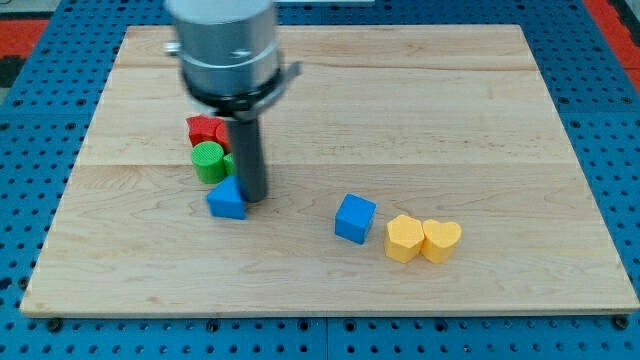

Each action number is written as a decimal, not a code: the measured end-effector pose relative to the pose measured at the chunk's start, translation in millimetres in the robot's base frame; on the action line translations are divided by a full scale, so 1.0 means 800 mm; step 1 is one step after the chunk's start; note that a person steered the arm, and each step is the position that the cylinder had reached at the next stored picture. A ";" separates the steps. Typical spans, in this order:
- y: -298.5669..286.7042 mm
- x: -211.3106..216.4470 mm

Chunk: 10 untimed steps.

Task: Slide blue triangle to the green circle

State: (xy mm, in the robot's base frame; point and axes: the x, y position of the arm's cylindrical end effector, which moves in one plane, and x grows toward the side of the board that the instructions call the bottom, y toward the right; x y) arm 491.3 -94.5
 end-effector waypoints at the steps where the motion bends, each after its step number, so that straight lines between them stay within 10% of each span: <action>1: 0.002 0.036; 2: 0.077 0.070; 6: -0.097 0.067; 10: -0.059 0.040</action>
State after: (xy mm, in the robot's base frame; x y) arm 523.7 -141.4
